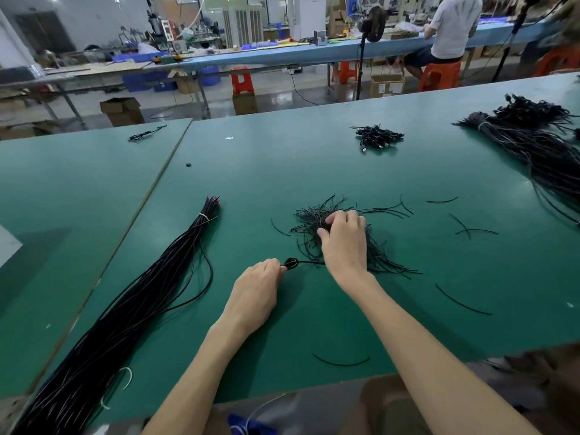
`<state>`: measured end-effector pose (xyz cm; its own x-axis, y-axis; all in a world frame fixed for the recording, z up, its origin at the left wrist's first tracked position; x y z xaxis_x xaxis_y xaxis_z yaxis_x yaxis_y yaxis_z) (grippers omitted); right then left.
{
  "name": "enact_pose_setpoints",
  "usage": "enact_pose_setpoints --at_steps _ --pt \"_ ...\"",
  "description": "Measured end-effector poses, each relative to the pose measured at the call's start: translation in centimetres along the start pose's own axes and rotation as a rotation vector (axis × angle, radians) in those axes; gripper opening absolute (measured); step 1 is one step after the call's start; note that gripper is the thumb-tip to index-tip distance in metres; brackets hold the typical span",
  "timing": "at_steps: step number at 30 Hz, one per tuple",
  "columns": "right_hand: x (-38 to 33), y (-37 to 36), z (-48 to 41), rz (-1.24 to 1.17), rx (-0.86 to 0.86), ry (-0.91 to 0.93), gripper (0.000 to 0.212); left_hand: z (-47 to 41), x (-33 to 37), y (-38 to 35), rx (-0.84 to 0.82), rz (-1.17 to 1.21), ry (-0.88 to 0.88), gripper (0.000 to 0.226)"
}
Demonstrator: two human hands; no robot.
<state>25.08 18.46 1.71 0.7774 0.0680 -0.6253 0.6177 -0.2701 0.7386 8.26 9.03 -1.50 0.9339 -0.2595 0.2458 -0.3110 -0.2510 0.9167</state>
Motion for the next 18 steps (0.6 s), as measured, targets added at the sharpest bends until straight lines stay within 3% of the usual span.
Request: enact_pose_setpoints --at_steps 4,9,18 --pt "1.4 -0.5 -0.4 0.108 -0.003 -0.049 0.026 0.0 -0.4 -0.4 -0.012 0.001 0.015 0.032" --pt "2.1 -0.7 -0.1 0.037 -0.002 -0.078 0.017 0.0 -0.4 -0.4 -0.011 0.003 0.016 0.032" --pt "2.0 1.3 0.1 0.03 0.043 -0.107 0.023 -0.1 -0.4 -0.4 -0.018 0.0 0.026 0.032"
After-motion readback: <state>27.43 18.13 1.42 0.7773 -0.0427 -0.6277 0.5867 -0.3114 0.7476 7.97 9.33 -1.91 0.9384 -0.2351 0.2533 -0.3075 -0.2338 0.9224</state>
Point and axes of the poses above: each hand's wrist, its own z-axis away from the middle knuckle, its own y-axis out of the back of the hand, x = y × z, the point moved 6 cm from there along -z, towards the middle knuckle, and after that the axes turned 8 degrees about -y, right-handed, at the moved point
